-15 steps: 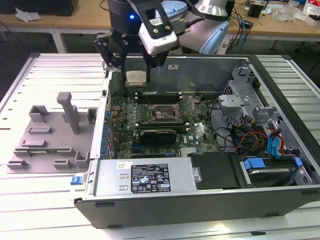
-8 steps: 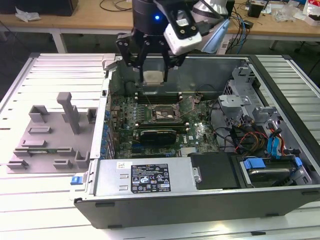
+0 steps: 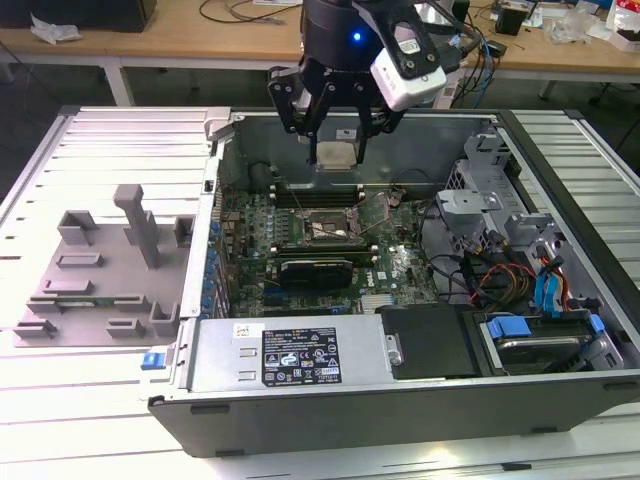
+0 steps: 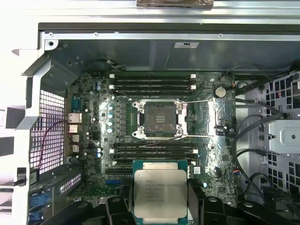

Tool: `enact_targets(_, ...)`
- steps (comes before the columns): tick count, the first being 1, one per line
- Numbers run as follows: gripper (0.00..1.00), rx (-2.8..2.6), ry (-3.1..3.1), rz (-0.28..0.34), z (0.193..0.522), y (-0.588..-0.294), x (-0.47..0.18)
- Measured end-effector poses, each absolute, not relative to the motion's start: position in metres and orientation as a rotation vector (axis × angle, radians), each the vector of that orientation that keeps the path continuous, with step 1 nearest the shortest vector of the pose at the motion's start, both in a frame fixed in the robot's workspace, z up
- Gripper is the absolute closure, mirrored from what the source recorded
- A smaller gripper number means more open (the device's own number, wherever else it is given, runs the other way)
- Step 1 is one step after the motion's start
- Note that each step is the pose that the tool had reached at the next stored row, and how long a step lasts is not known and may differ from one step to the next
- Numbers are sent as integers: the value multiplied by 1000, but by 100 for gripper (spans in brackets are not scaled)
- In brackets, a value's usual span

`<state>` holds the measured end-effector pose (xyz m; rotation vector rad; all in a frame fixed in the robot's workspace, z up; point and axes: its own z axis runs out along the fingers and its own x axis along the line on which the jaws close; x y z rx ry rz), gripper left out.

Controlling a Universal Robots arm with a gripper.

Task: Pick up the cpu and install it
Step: 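Pick up the cpu and move it towards the insertion slot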

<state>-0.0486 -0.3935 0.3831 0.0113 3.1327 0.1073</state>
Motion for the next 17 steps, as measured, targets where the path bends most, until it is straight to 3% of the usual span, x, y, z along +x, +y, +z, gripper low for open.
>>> enact_targets(17, 45, 11, 3133, 107, 347, -393, -48)
